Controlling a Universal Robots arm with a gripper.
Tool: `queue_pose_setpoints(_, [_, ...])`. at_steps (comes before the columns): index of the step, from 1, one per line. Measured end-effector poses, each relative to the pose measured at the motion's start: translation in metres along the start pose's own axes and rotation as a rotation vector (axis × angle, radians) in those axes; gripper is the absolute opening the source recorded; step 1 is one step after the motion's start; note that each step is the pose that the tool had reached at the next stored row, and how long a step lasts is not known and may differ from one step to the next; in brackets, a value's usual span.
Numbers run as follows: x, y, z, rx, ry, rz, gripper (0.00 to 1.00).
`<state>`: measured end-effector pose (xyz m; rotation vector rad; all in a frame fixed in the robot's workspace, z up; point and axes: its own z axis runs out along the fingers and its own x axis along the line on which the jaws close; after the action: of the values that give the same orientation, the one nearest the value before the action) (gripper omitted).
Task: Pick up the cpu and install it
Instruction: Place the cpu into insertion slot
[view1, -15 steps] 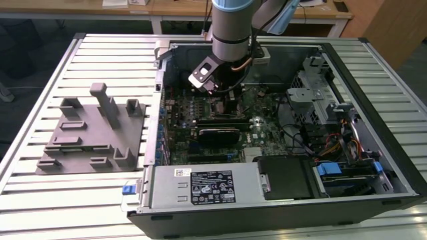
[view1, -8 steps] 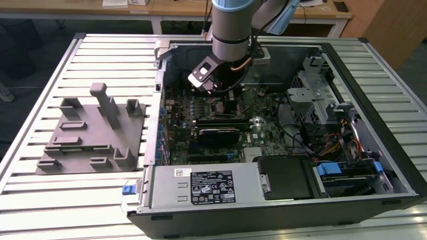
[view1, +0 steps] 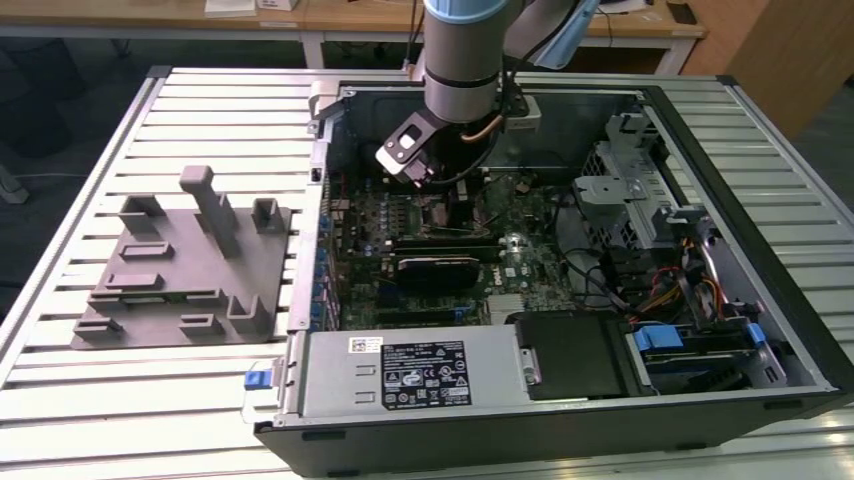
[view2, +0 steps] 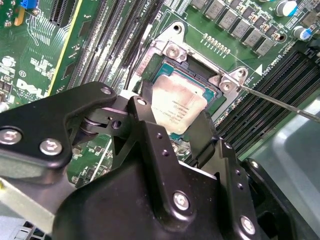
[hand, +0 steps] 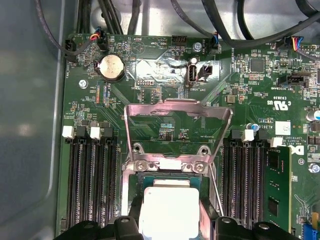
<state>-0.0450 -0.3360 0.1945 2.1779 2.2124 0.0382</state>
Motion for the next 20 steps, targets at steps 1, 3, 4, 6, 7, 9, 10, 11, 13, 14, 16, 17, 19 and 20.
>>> queue_pose_setpoints(1, [0.0, 0.0, 0.0, 0.0, 0.0001, 0.0, 0.53])
queue_pose_setpoints(3, [0.0, 0.0, 0.0001, 0.0, 0.0005, 0.0, 0.53])
queue_pose_setpoints(4, [0.0, 0.0, 0.0001, 0.0, 0.0012, 0.0, 0.53])
queue_pose_setpoints(6, [0.0001, 0.0, 0.0002, -0.0001, 0.0029, 0.0, 0.53])
queue_pose_setpoints(7, [0.0001, 0.0, 0.0003, 0.0, 0.0038, 0.0, 0.53])
queue_pose_setpoints(9, [0.0001, -0.0001, 0.0004, 0.0, 0.0048, 0.0, 0.53])
queue_pose_setpoints(10, [0.0001, -0.0001, 0.0007, 0.0, 0.0049, 0.0, 0.53])
queue_pose_setpoints(11, [0.0001, -0.0001, 0.0009, 0.0002, 0.0047, 0.0, 0.53])
queue_pose_setpoints(13, [0.0001, -0.0001, 0.0013, 0.0002, 0.0045, 0.0, 0.53])
queue_pose_setpoints(14, [0.0001, -0.0001, 0.0014, 0.0002, 0.0046, 0.0, 0.53])
queue_pose_setpoints(16, [0.0001, -0.0001, 0.0018, 0.0, 0.0048, 0.0, 0.53])
queue_pose_setpoints(17, [0.0002, -0.0001, 0.002, 0.0001, 0.0046, 0.0, 0.53])
queue_pose_setpoints(19, [0.0003, -0.0001, 0.0021, 0.0001, 0.0049, 0.0, 0.53])
queue_pose_setpoints(20, [0.0003, -0.0001, 0.0023, 0.0, 0.0051, 0.0, 0.53])
